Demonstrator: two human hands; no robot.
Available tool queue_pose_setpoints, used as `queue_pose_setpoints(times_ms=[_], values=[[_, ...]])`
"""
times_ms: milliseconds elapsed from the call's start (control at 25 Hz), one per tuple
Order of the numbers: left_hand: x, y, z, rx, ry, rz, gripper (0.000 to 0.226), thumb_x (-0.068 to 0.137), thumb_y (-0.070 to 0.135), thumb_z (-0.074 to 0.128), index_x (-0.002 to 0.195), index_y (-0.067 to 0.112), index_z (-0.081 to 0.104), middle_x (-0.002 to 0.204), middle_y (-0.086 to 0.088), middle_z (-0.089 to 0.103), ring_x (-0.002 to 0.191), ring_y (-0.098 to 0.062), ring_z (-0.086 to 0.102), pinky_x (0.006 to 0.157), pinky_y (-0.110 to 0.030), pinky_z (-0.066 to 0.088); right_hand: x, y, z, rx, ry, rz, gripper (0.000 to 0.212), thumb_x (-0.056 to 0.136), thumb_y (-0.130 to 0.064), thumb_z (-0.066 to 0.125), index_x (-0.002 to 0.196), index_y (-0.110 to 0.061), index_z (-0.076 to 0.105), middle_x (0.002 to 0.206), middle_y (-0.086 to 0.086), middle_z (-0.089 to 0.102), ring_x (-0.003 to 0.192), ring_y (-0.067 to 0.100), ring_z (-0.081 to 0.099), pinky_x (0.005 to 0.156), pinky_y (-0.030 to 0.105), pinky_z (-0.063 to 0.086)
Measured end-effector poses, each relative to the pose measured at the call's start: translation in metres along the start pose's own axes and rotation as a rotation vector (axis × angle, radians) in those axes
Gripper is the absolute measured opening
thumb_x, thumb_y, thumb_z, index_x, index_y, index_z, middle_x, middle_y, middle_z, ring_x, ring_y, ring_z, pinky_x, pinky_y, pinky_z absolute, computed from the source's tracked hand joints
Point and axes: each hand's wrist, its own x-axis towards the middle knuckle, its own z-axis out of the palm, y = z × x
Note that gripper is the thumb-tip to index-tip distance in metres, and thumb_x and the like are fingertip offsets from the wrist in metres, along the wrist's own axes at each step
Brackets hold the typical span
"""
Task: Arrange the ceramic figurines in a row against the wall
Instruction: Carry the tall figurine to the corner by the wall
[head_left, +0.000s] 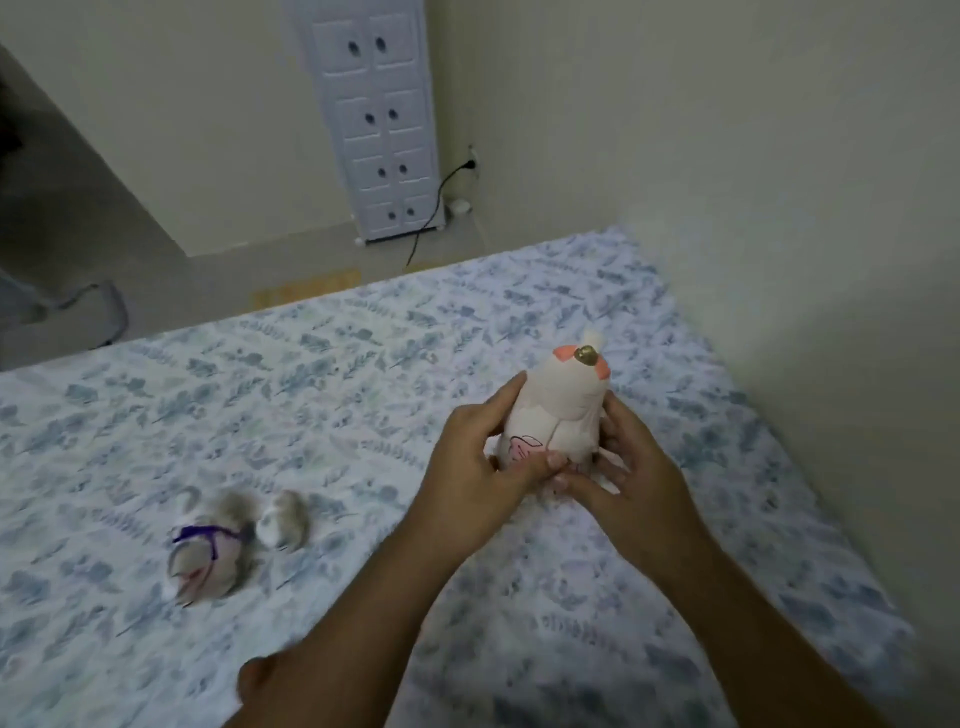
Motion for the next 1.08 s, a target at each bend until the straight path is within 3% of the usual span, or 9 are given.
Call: queue_pose_setpoints(times_ms=[160, 320, 400, 480, 600, 760, 800, 920, 1080], values=[[0.1, -0.017, 0.073, 0.031, -0.084, 0.014, 0.062, 0.09, 0.024, 0.076, 0.144, 0.034, 0.048, 0.13, 0.01, 0.067, 0.113, 0.0, 0.064, 0.086, -0.016, 0.054, 0.055, 0.045, -0.07, -0.019, 0.211, 0.013, 0.086, 0.079, -0.005, 0.083, 0.128, -0.066, 0.047, 0.118, -0.027, 0.069, 0.11, -0.002, 0.067, 0.088, 0.022, 0.059], [0.182, -0.033, 0.112, 0.065, -0.123, -0.032, 0.067, 0.087, 0.033, 0.077, 0.146, 0.027, 0.044, 0.133, 0.011, 0.059, 0.107, 0.022, 0.053, 0.08, 0.0, 0.044, 0.113, 0.071, -0.105, 0.084, 0.396, -0.051, 0.063, 0.075, -0.014, 0.082, 0.13, -0.035, 0.06, 0.12, -0.008, 0.072, 0.112, 0.011, 0.069, 0.086, 0.033, 0.061], [0.214, -0.036, 0.124, 0.094, -0.156, 0.04, 0.054, 0.09, 0.023, 0.075, 0.138, 0.018, 0.051, 0.125, 0.007, 0.061, 0.105, 0.016, 0.057, 0.081, -0.003, 0.046, 0.136, 0.077, -0.115, 0.089, 0.471, -0.086, 0.06, 0.076, -0.014, 0.083, 0.124, -0.042, 0.06, 0.118, -0.011, 0.073, 0.11, 0.007, 0.07, 0.084, 0.026, 0.06], [0.238, -0.041, 0.134, 0.107, -0.184, 0.12, 0.048, 0.091, 0.012, 0.073, 0.135, 0.007, 0.054, 0.123, -0.004, 0.065, 0.107, 0.0, 0.063, 0.087, -0.02, 0.055, 0.152, 0.083, -0.121, 0.096, 0.541, -0.101, 0.061, 0.078, -0.008, 0.083, 0.121, -0.045, 0.06, 0.116, -0.011, 0.073, 0.109, 0.006, 0.07, 0.083, 0.024, 0.06], [0.253, -0.045, 0.143, 0.136, -0.211, 0.162, 0.055, 0.095, 0.006, 0.068, 0.145, -0.001, 0.046, 0.13, -0.016, 0.062, 0.115, -0.023, 0.062, 0.094, -0.041, 0.056, 0.16, 0.098, -0.122, 0.149, 0.597, -0.105, 0.058, 0.08, -0.005, 0.082, 0.127, -0.029, 0.058, 0.121, -0.009, 0.071, 0.114, 0.008, 0.068, 0.087, 0.024, 0.059], [0.251, -0.063, 0.146, 0.202, -0.164, 0.219, 0.057, 0.098, 0.013, 0.065, 0.149, 0.003, 0.042, 0.124, 0.006, 0.059, 0.109, 0.012, 0.052, 0.091, -0.019, 0.051, 0.158, 0.117, -0.124, 0.023, 0.622, -0.065, 0.068, 0.08, -0.013, 0.085, 0.138, -0.023, 0.052, 0.135, 0.0, 0.063, 0.124, 0.013, 0.062, 0.096, 0.043, 0.058], [0.251, -0.066, 0.147, 0.218, -0.145, 0.201, 0.06, 0.097, 0.019, 0.065, 0.151, 0.008, 0.041, 0.125, 0.008, 0.057, 0.111, 0.014, 0.05, 0.093, -0.02, 0.05, 0.158, 0.122, -0.122, -0.013, 0.626, -0.047, 0.072, 0.082, -0.012, 0.084, 0.143, -0.021, 0.047, 0.138, 0.0, 0.061, 0.126, 0.013, 0.061, 0.098, 0.045, 0.057], [0.249, -0.073, 0.149, 0.21, -0.113, 0.124, 0.063, 0.094, 0.033, 0.068, 0.152, 0.024, 0.042, 0.14, 0.002, 0.059, 0.126, -0.01, 0.054, 0.102, -0.041, 0.05, 0.156, 0.131, -0.115, -0.046, 0.634, 0.02, 0.077, 0.087, -0.015, 0.077, 0.151, -0.029, 0.035, 0.143, -0.002, 0.059, 0.129, 0.01, 0.059, 0.101, 0.043, 0.055], [0.243, -0.074, 0.151, 0.239, -0.056, 0.133, 0.063, 0.093, 0.038, 0.067, 0.151, 0.03, 0.043, 0.142, 0.007, 0.059, 0.126, -0.006, 0.055, 0.103, -0.037, 0.051, 0.154, 0.133, -0.114, -0.028, 0.642, 0.041, 0.077, 0.085, -0.023, 0.076, 0.148, -0.038, 0.035, 0.139, -0.005, 0.061, 0.124, 0.003, 0.061, 0.096, 0.031, 0.056]])
